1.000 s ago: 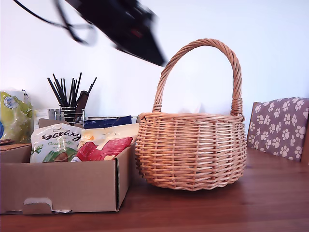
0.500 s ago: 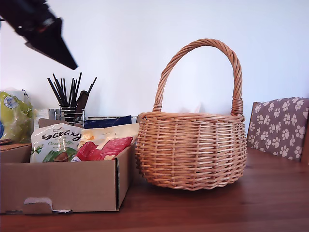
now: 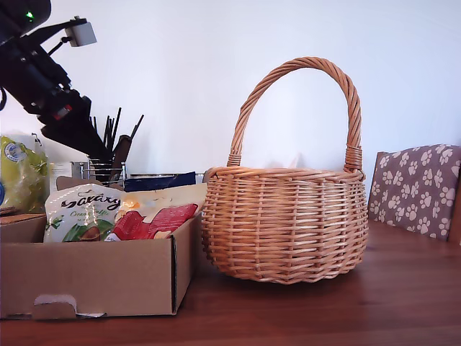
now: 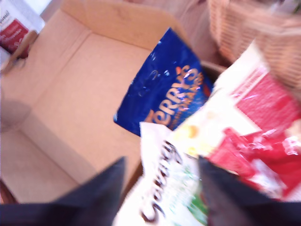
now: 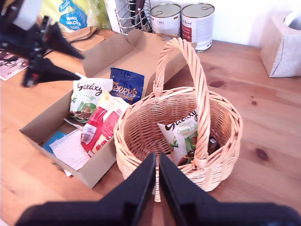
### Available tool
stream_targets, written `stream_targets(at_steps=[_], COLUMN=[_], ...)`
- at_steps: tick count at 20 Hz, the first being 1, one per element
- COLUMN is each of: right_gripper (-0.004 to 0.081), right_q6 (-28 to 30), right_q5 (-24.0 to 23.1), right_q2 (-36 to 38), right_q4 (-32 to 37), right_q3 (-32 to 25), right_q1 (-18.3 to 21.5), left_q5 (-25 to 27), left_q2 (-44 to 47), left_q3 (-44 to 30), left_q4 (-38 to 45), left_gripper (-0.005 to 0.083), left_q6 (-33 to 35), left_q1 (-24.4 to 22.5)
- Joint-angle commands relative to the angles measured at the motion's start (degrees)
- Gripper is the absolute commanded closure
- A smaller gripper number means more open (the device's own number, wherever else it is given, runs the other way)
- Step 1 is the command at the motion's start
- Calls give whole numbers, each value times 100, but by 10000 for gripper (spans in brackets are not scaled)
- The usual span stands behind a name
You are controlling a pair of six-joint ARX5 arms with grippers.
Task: Move the bags of Easter eggs from the cardboard box on the left into the woven basket on the right side.
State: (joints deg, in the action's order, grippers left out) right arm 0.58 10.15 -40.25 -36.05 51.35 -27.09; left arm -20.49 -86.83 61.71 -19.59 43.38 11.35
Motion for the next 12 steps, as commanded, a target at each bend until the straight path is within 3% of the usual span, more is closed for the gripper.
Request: stream_targets(at_steps=[1,7,12], right_gripper=[783,783,783], right_q6=[92,90,96], right_q5=[177,341,341], right_q2=[42,42,42], right_q4=[20,-94,-199], right_q3=[63,63,63], right_q1=[-28,-28,-28], left_q5=[0,4,76], left_q2=[-264,-1001,-1097], left_q3=[-57,-50,-50], left_q4=[133,-160,-813], left_gripper=[151,153,166], left_q6=[74,208,205], left_q1=[-55,-229,-245])
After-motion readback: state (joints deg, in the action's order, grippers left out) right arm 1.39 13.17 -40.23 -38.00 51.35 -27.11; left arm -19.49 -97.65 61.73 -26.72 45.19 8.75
